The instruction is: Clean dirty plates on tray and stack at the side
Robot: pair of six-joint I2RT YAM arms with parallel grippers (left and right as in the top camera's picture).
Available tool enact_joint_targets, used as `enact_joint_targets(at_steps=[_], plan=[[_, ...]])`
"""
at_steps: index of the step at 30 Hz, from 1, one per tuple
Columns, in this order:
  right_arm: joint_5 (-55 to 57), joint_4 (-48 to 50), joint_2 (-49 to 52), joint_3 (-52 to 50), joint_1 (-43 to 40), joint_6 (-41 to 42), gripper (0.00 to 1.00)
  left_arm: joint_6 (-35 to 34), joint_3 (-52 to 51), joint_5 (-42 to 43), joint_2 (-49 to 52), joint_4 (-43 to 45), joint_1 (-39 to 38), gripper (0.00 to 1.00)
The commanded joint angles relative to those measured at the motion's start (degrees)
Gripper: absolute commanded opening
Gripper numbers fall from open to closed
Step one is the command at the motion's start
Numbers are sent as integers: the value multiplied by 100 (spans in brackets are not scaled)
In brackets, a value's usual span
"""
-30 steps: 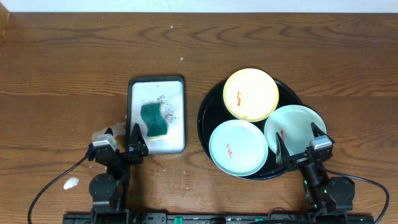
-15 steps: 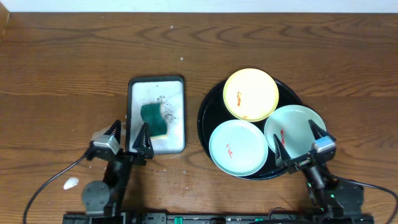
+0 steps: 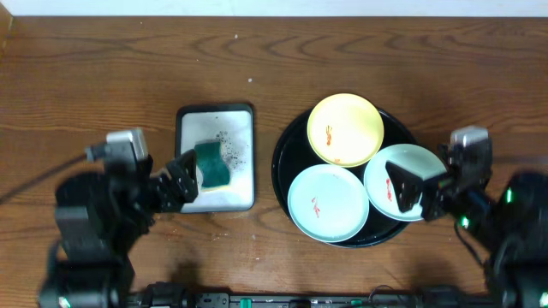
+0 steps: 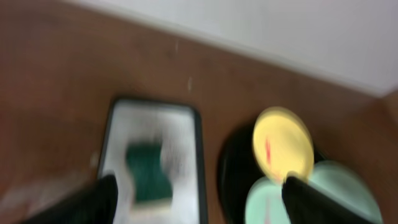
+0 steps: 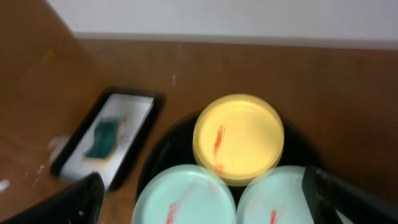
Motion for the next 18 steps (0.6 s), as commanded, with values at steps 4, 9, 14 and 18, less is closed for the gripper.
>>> enact_joint_targets(at_steps=[4,9,14,18], plan=[[-146,-717,1377,1056,-39,92,99,752,1276,52,1460,-1314,17,84],[-706,-807,1919,1058,-39,223,99,527,1276,164,2079,-1814,17,84],[-949,-984,2214,1056,-22,223,99,431,1038,131,2697,-1989,-15,90],[-944,-1163,2267,1056,116,83,93,24,514,-190,3250,-1834,-221,82]])
